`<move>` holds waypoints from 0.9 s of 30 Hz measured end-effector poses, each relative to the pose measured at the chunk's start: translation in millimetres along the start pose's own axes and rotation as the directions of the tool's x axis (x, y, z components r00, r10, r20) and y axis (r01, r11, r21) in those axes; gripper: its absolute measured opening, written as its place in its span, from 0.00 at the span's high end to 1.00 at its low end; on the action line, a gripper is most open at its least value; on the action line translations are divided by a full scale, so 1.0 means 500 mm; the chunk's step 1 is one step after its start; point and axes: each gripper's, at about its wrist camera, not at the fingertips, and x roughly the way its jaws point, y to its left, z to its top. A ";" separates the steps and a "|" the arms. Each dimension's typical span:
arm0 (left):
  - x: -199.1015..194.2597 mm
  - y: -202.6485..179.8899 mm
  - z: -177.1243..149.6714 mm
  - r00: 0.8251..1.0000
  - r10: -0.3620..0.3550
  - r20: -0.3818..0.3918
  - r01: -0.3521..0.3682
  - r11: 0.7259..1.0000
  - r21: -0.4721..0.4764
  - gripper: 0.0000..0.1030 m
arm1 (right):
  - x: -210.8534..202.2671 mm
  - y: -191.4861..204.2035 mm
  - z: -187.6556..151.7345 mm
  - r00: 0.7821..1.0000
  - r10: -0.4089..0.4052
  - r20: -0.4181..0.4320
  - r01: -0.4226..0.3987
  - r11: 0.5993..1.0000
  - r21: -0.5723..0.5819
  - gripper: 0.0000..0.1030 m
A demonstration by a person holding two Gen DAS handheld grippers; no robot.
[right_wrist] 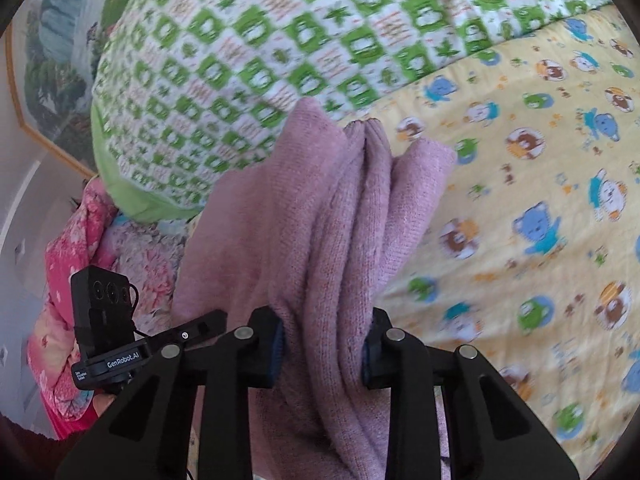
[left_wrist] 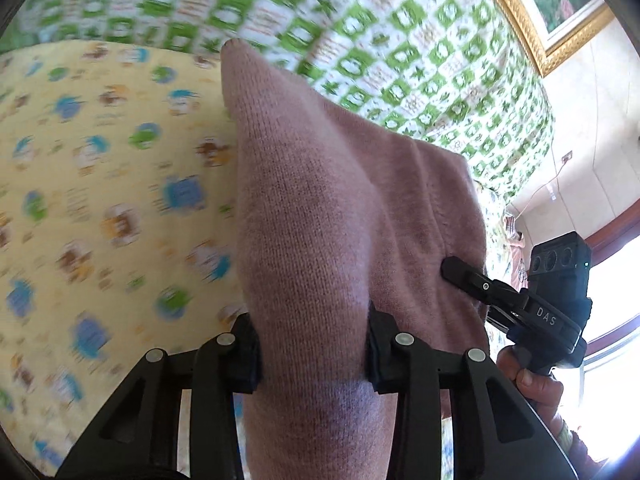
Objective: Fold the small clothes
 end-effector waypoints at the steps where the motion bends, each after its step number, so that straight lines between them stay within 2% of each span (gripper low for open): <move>1: -0.027 0.011 -0.012 1.000 0.007 0.009 -0.007 1.000 -0.002 0.63 | -0.001 0.009 -0.012 1.000 0.011 -0.006 -0.011 1.000 -0.007 0.71; 8: -0.167 0.085 -0.087 0.995 0.075 0.065 -0.074 0.997 -0.015 0.63 | 0.054 0.097 -0.085 0.994 0.082 -0.075 -0.085 0.996 -0.040 0.71; 14: -0.228 0.162 -0.143 0.992 0.101 0.077 -0.097 0.994 -0.053 0.63 | 0.112 0.145 -0.129 0.984 0.109 -0.143 -0.118 0.991 -0.060 0.71; 22: -0.195 0.225 -0.185 0.993 0.113 0.034 -0.109 0.991 -0.082 0.62 | 0.181 0.114 -0.164 0.971 0.098 -0.219 -0.109 0.993 -0.036 0.71; 27: -0.173 0.268 -0.201 0.994 0.104 0.015 -0.102 0.988 -0.114 0.49 | 0.209 0.070 -0.175 0.972 0.056 -0.229 -0.061 0.998 -0.015 0.67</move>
